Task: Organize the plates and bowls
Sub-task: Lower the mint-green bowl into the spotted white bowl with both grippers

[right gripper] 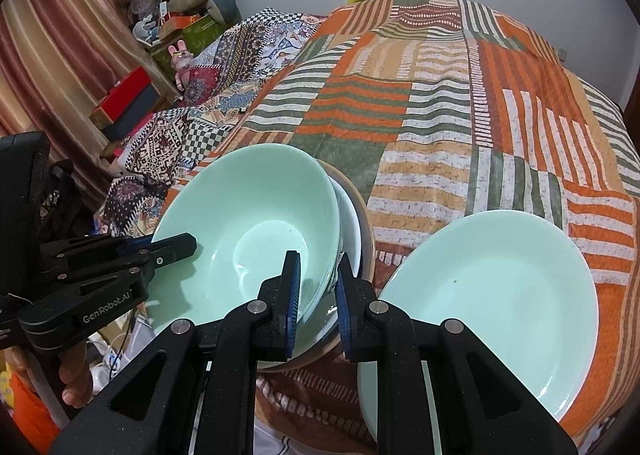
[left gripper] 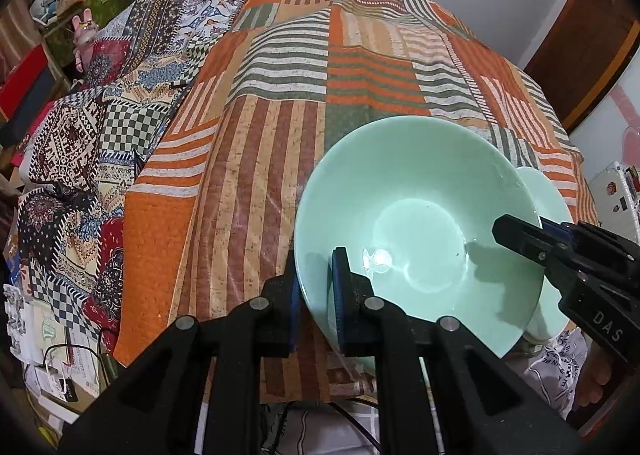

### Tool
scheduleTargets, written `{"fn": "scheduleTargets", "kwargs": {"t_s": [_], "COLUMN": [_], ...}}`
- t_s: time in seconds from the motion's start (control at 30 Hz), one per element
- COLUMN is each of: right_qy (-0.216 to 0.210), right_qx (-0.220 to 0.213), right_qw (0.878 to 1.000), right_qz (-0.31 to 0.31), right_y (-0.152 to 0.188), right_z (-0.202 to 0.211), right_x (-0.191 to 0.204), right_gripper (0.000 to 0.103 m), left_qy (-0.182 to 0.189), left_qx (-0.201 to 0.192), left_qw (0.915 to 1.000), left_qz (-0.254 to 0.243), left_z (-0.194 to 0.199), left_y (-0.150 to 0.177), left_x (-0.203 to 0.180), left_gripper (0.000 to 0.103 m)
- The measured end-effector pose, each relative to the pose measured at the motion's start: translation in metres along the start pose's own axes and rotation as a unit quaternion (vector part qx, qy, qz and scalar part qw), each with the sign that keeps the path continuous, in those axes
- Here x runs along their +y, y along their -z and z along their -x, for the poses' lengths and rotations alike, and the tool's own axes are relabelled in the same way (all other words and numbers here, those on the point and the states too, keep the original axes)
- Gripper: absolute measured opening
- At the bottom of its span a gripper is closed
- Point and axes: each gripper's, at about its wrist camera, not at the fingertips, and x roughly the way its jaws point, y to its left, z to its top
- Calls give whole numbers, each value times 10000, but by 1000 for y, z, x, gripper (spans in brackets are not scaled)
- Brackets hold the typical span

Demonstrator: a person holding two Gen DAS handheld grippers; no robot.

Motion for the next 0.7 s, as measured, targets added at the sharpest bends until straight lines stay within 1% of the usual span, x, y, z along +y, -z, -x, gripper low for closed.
{"fn": "scheduleTargets", "kwargs": {"t_s": [0.2, 0.33, 0.4, 0.47, 0.53, 0.57, 0.7], "right_qy": [85, 205, 292, 391, 386, 343, 343], "right_qx": [-3, -97, -155, -184, -178, -169, -183], "right_qw": [9999, 9992, 9986, 9976, 9975, 9977, 9980], "right_qz": [150, 323, 422, 533, 568, 554, 496], "right_y": [1, 0, -1, -2, -2, -1, -1], "right_z": [-5, -1, 1, 1, 2, 2, 6], "right_x": [5, 11, 13, 15, 14, 13, 10], "right_gripper": [16, 16, 18, 19, 19, 21, 25], "left_qy": [-83, -150, -203, -224, -187, -187, -206], "left_qx": [10, 36, 33, -3, -44, -87, -255], "left_qw": [9999, 9999, 9998, 9997, 9998, 9997, 9993], "left_qz": [104, 41, -8, -64, -96, -119, -195], "left_z": [-5, -9, -9, -7, -4, -1, 13], "left_y": [0, -2, -2, -3, -3, -3, -2], "left_x": [4, 3, 1, -1, -3, -3, -4], "left_gripper": [13, 13, 14, 14, 14, 14, 20]}}
